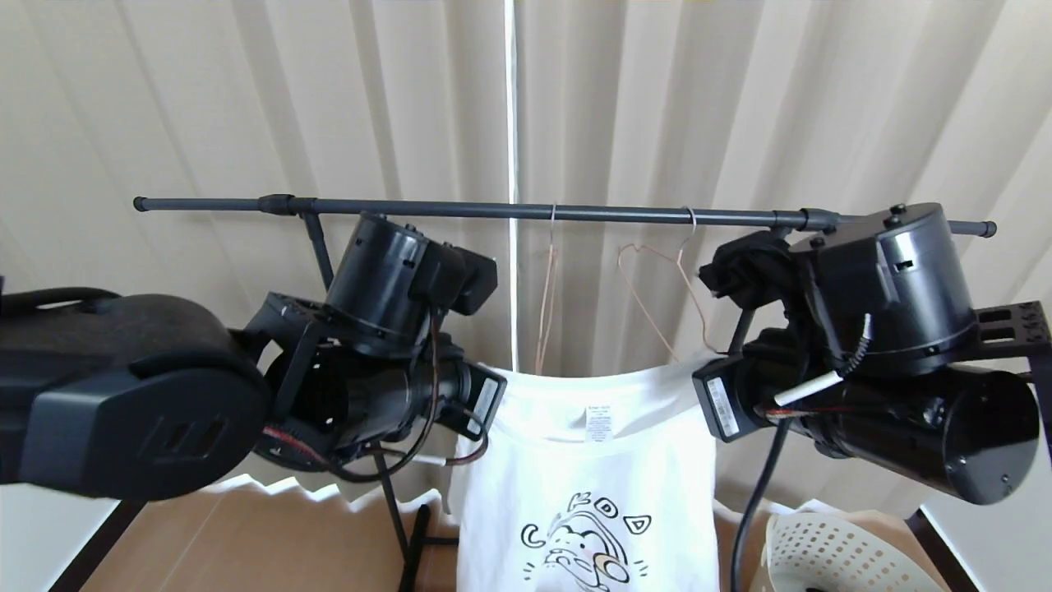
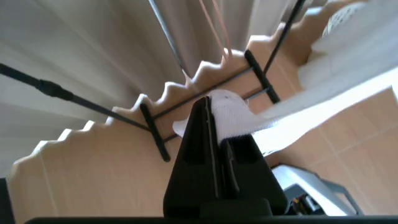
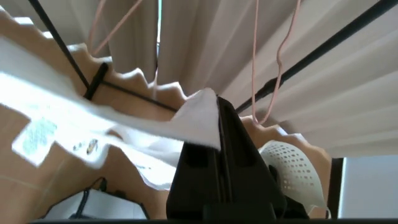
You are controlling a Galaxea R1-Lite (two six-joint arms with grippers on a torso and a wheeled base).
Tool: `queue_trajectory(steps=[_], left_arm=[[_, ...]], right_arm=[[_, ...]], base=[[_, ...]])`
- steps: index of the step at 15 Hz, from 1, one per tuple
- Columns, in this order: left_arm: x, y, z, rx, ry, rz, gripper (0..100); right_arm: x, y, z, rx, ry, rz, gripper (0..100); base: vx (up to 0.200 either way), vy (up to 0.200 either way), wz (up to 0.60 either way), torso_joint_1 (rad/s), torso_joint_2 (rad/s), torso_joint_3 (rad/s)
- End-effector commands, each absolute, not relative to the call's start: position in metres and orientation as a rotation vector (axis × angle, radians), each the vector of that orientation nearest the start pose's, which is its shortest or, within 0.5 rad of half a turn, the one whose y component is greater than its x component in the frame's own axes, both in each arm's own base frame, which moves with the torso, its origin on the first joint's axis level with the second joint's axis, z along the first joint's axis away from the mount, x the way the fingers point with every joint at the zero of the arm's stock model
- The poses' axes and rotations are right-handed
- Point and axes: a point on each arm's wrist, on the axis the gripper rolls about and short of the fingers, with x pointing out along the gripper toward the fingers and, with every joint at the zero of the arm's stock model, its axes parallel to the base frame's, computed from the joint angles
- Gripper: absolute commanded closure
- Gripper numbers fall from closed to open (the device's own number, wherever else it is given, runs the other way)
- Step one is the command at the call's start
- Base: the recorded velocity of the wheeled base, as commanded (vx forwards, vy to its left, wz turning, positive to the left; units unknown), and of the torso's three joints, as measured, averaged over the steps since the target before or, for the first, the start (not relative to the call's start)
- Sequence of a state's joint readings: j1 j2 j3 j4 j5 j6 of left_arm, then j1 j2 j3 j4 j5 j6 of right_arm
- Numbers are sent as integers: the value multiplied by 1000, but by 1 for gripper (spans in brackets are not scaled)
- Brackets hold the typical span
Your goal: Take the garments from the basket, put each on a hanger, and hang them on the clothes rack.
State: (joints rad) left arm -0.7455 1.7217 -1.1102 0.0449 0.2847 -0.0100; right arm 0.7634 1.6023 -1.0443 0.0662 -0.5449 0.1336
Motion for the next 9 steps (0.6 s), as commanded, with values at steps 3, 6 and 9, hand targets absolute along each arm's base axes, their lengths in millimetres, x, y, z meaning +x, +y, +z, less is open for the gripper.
queue_trajectory(steps=[3, 6, 9], left_arm=[[194, -215, 181, 357, 618, -520, 100], [187, -244, 178, 306, 634, -570, 100], [186, -279, 175, 205, 653, -601, 100]], right_arm=[[257, 221, 202, -209, 468, 163, 100], [273, 235, 200, -162, 414, 170, 100], [277, 245, 197, -130, 371, 183, 100]], base=[[0, 0, 0, 0, 0, 0], [0, 0, 0, 0, 0, 0], [0, 0, 0, 0, 0, 0]])
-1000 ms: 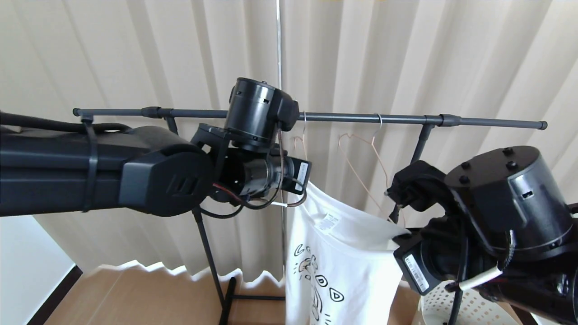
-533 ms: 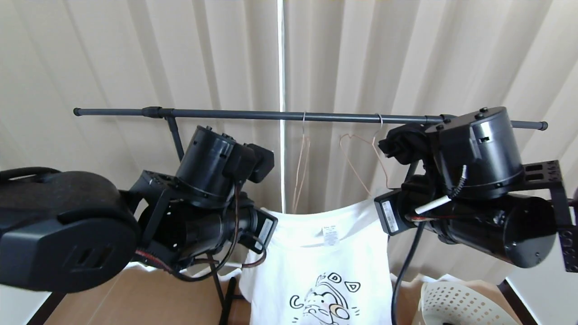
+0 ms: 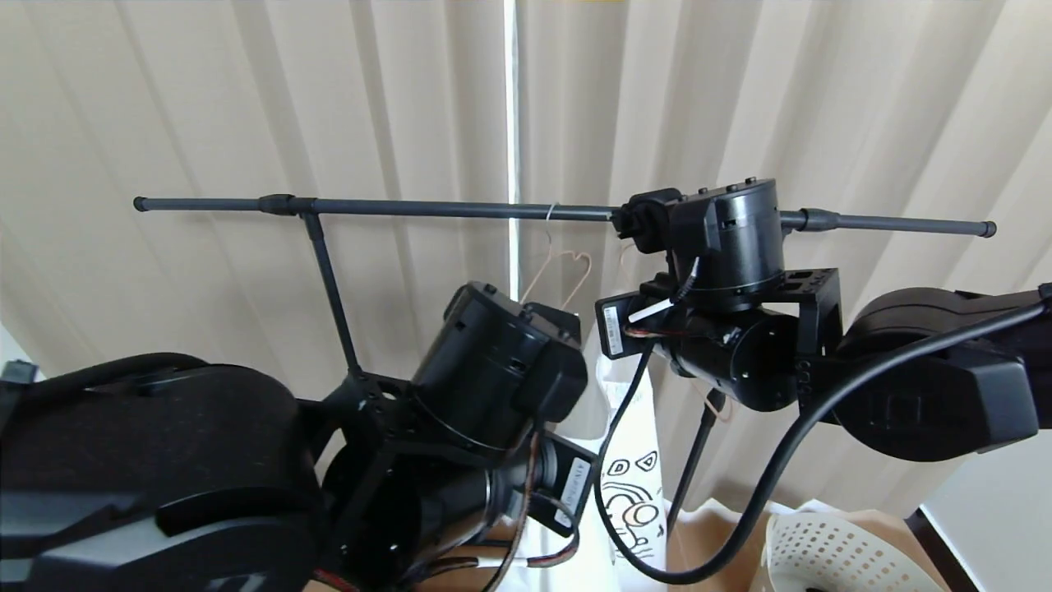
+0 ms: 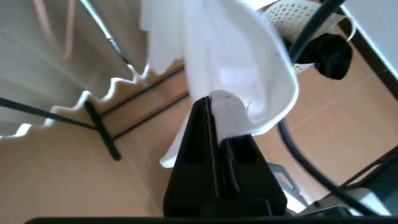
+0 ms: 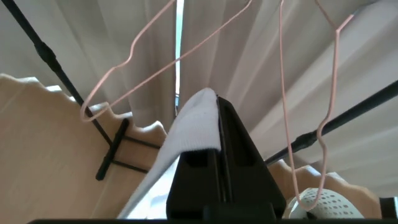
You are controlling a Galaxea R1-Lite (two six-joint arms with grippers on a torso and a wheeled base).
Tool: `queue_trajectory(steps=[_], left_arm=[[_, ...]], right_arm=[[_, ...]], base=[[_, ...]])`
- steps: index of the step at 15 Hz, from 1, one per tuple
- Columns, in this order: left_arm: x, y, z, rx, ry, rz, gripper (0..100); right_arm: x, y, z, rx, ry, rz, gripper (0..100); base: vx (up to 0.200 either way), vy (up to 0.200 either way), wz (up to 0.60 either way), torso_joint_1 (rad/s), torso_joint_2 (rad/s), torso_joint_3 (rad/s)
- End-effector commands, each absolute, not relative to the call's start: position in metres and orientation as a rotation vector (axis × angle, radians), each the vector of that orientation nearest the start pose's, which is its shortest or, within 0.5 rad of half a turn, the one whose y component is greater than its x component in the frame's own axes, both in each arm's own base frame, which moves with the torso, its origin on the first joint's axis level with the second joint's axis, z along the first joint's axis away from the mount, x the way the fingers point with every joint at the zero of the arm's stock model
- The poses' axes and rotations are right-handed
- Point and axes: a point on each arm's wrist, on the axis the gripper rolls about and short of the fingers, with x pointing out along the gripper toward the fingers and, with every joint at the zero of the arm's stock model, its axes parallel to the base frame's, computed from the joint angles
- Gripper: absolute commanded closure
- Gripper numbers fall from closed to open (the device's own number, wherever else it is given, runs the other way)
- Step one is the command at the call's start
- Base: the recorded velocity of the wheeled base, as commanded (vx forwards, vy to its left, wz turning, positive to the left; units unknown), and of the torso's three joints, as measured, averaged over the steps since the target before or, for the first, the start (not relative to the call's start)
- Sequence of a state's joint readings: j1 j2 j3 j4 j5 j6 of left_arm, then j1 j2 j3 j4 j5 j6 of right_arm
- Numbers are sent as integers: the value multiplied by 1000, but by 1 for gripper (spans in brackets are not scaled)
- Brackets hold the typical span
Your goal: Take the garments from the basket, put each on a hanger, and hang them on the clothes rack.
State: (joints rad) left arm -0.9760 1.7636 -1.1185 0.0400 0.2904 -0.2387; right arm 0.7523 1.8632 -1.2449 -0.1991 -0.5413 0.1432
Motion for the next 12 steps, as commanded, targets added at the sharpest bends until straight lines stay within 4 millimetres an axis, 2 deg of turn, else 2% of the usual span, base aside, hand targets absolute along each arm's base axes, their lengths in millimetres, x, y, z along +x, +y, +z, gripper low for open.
queue_trajectory(steps=[1, 3, 5, 10, 12], left_arm=[[194, -292, 175, 140, 663, -601, 100], [198, -299, 179, 100, 661, -610, 100], [198, -297, 180, 100, 663, -607, 100], [202, -267, 177, 104, 681, -536, 100], [214, -251, 179, 86, 677, -481, 100]], right_arm=[[275, 247, 197, -116, 366, 191, 100], [273, 246, 200, -69, 365, 183, 100], [269, 242, 202, -61, 364, 182, 100], [268, 208, 215, -34, 347, 116, 100], [253, 191, 221, -37, 347, 98, 100]], base=[[0, 0, 0, 0, 0, 0], [0, 0, 0, 0, 0, 0], [0, 0, 0, 0, 0, 0], [0, 0, 0, 0, 0, 0], [0, 0, 0, 0, 0, 0]])
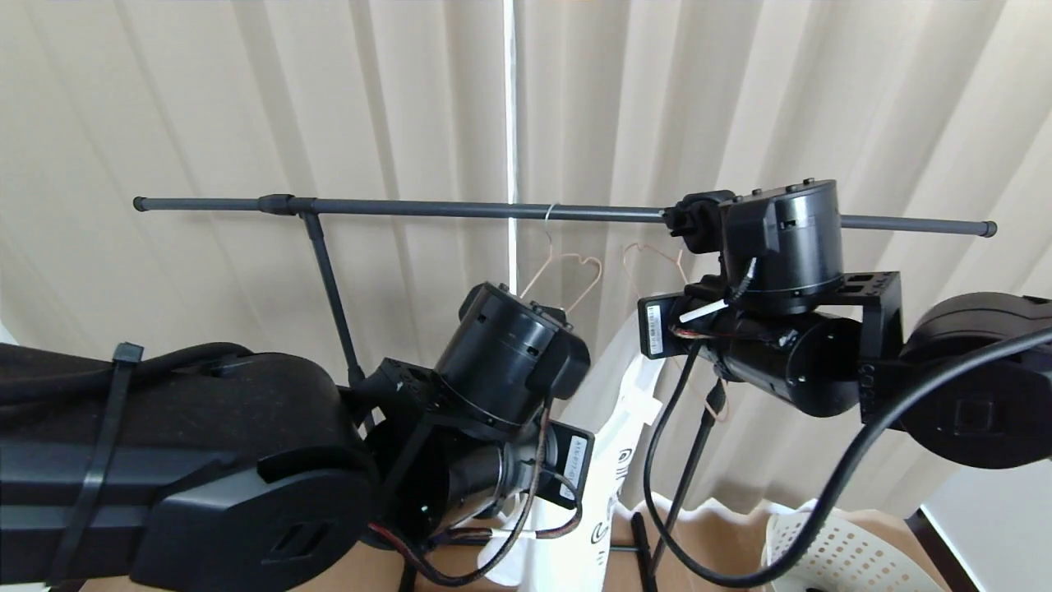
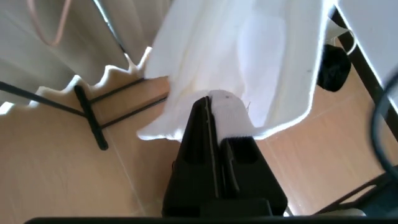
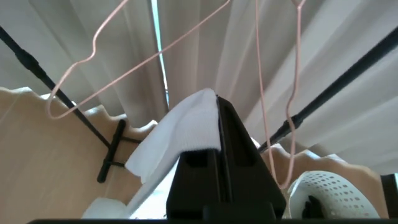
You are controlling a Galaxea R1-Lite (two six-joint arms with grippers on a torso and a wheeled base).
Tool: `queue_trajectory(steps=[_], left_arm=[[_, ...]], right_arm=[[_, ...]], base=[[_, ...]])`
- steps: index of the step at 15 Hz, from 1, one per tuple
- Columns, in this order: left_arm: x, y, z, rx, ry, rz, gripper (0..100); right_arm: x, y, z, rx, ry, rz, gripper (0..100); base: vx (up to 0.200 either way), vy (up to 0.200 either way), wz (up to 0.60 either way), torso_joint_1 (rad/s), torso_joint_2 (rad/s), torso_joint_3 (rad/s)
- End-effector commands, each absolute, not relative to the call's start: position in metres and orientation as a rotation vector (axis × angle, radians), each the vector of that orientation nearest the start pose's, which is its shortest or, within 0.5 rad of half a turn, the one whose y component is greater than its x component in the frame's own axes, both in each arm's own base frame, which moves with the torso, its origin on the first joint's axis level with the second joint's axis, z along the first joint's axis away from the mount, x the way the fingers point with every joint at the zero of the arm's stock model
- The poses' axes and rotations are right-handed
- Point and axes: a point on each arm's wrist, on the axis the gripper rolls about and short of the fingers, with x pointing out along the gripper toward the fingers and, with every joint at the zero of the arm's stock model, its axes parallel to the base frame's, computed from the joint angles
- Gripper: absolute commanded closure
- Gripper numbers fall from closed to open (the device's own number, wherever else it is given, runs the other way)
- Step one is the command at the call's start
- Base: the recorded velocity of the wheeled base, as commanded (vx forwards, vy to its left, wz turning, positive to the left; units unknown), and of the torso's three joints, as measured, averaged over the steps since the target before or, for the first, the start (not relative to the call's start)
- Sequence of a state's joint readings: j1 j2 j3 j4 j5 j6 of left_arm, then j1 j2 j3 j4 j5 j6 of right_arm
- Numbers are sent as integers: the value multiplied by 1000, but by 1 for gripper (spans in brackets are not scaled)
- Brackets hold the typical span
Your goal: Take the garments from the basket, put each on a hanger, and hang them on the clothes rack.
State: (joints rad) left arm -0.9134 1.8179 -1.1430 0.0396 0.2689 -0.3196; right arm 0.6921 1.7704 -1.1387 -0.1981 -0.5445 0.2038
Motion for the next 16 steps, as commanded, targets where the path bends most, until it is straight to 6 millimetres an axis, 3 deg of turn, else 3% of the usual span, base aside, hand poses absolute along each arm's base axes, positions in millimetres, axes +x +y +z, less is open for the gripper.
queue_trajectory(steps=[1, 3, 6, 16], left_arm=[[218, -248, 180, 82, 673, -470, 100], [244, -241, 181, 70, 638, -422, 100], [261, -244, 182, 75, 607, -410, 100], [267, -248, 185, 93, 587, -415, 100]], right_arm=[[250, 188, 221, -39, 347, 97, 100], [231, 173, 215, -80, 369, 57, 100], [225, 167, 215, -122, 389, 32, 100], [219, 163, 216, -149, 391, 39, 100]], base=[[0, 0, 0, 0, 0, 0], [0, 0, 0, 0, 0, 0], [0, 0, 0, 0, 0, 0], [0, 0, 0, 0, 0, 0]])
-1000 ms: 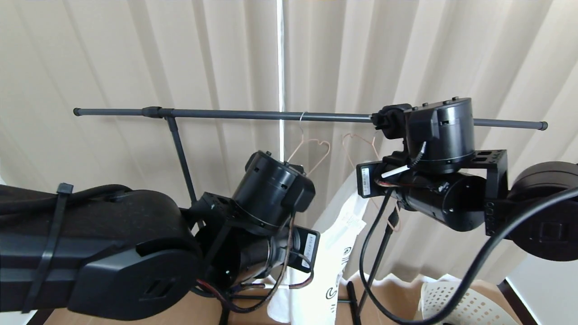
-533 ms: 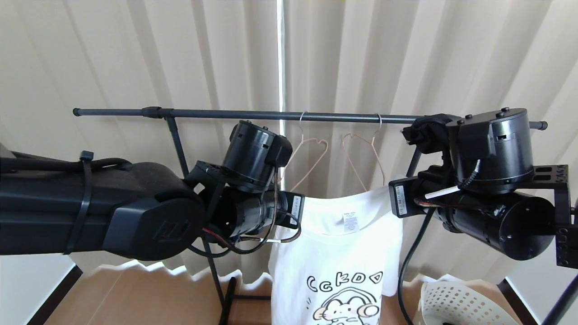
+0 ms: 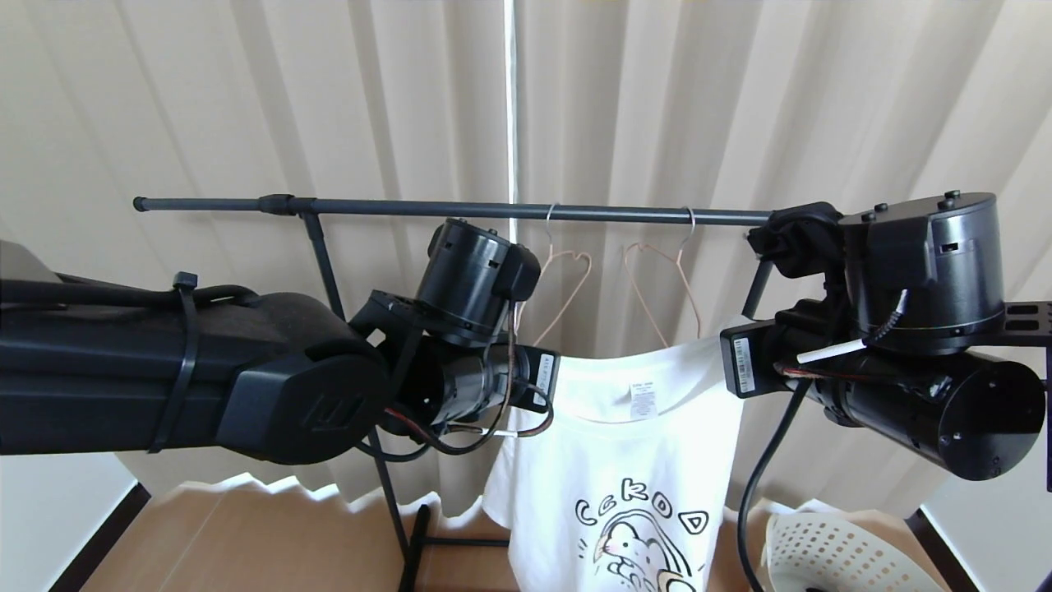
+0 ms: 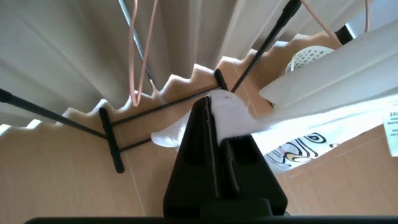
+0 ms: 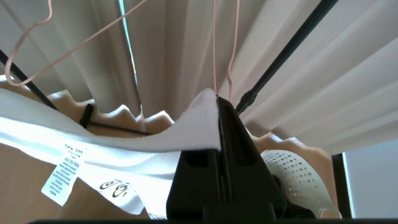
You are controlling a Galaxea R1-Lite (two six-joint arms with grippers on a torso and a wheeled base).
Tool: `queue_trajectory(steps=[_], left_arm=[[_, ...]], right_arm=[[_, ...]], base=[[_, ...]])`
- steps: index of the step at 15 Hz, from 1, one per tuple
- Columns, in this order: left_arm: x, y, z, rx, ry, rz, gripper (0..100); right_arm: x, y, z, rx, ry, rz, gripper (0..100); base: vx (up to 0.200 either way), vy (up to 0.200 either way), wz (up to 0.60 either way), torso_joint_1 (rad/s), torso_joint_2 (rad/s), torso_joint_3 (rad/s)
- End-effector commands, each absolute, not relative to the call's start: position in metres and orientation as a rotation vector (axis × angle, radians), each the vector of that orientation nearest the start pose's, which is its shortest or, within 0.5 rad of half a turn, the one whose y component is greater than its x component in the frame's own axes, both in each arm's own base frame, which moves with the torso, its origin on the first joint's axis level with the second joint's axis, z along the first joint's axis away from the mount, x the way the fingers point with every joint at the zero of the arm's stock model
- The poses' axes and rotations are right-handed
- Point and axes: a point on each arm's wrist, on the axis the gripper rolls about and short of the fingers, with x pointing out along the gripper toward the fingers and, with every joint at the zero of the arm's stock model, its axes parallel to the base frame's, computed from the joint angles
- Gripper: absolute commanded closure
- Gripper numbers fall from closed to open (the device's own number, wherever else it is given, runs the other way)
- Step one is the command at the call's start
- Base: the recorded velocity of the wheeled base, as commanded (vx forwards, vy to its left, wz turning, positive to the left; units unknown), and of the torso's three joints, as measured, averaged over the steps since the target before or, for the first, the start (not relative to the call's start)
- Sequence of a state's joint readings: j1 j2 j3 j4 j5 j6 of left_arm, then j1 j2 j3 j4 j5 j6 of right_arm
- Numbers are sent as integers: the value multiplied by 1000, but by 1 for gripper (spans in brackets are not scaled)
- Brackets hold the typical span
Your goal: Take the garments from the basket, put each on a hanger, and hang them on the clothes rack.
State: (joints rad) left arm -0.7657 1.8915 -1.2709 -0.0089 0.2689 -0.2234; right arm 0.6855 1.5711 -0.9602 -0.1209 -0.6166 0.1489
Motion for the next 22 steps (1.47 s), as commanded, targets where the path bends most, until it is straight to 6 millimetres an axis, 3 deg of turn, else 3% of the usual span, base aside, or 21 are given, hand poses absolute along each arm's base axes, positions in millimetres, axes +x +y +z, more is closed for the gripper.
queue_trajectory(steps=[1, 2, 3, 14, 16, 22], left_arm=[[266, -248, 186, 91, 587, -415, 100], [266, -248, 186, 91, 587, -415, 100], [266, -247, 185, 92, 588, -414, 0], [266, -238, 186, 76, 602, -422, 0], [279, -230, 185, 70, 602, -393, 0], [323, -243, 173, 116, 573, -365, 0]], right_arm=[[219, 163, 215, -151, 393, 38, 100], [219, 162, 215, -150, 392, 38, 100], [219, 162, 215, -150, 392, 38, 100], [224, 160, 213, -150, 397, 20, 100], [224, 160, 213, -150, 397, 20, 100], [225, 160, 211, -153, 401, 20, 100]], base=[[0, 0, 0, 0, 0, 0], [0, 0, 0, 0, 0, 0], [0, 0, 0, 0, 0, 0], [0, 0, 0, 0, 0, 0], [0, 0, 0, 0, 0, 0], [0, 0, 0, 0, 0, 0]])
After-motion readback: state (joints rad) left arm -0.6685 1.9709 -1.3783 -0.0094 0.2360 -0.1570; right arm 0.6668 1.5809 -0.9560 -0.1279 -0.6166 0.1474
